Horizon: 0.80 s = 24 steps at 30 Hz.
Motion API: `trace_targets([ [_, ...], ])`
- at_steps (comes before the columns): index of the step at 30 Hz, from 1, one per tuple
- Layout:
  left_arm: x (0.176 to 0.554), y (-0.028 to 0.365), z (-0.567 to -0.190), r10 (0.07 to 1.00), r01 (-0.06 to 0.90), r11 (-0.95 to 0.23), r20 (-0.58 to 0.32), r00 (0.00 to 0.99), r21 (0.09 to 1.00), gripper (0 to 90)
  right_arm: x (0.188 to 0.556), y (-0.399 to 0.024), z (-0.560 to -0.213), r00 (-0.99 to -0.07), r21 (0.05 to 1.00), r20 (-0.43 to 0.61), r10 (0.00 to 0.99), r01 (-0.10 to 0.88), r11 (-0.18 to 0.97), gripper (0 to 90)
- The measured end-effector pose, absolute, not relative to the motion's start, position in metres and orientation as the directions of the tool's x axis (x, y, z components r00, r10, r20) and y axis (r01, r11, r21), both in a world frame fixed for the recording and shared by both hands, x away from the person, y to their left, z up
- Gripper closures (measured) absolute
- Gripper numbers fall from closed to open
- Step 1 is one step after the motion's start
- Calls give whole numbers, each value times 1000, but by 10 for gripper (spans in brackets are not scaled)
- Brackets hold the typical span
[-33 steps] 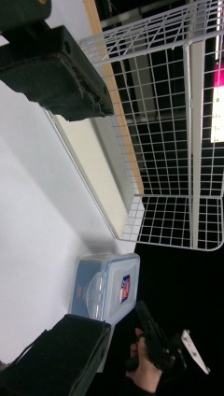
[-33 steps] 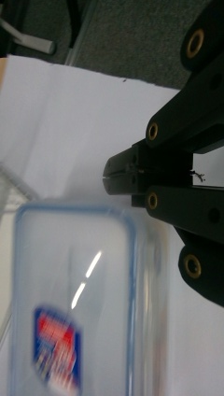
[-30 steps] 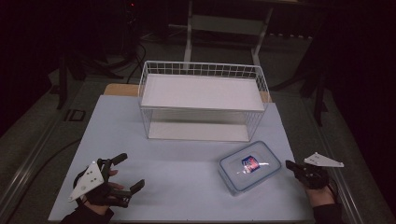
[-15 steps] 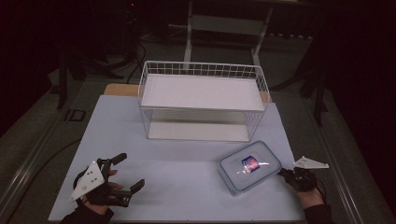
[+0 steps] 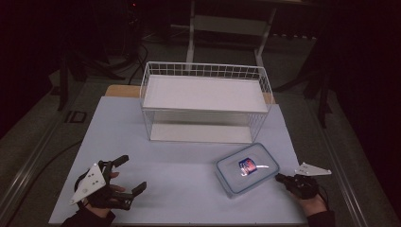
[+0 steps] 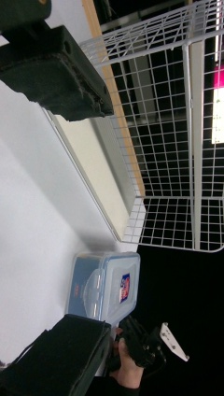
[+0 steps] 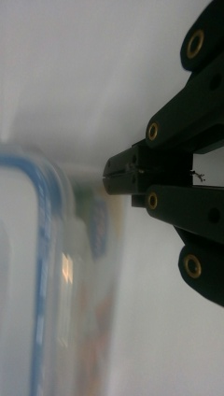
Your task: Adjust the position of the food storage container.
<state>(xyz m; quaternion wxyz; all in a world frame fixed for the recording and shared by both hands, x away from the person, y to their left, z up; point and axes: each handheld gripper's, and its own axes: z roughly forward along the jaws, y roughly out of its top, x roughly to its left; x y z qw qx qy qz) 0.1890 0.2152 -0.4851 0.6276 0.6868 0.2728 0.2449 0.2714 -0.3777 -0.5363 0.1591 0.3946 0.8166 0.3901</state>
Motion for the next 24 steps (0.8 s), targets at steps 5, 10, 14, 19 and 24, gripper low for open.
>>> trace_targets([
  [5, 189, 215, -485, 683, 70, -64, -8, 730, 996, 5, 274, -366, -539, -674, 752, 33, 738, 503, 426, 900],
  [10, 189, 216, -485, 683, 72, -57, -14, 731, 996, 5, 288, -379, -533, -627, 765, 26, 778, 513, 388, 900],
  [14, 189, 216, -485, 682, 71, -60, -11, 731, 996, 5, 298, -381, -529, -617, 776, 15, 787, 503, 380, 900],
  [19, 189, 216, -485, 683, 72, -56, -15, 731, 996, 5, 310, -374, -529, -631, 777, 6, 776, 492, 394, 900],
  [24, 189, 217, -486, 681, 73, -56, -16, 732, 996, 5, 312, -371, -532, -636, 779, 14, 771, 491, 391, 900],
])
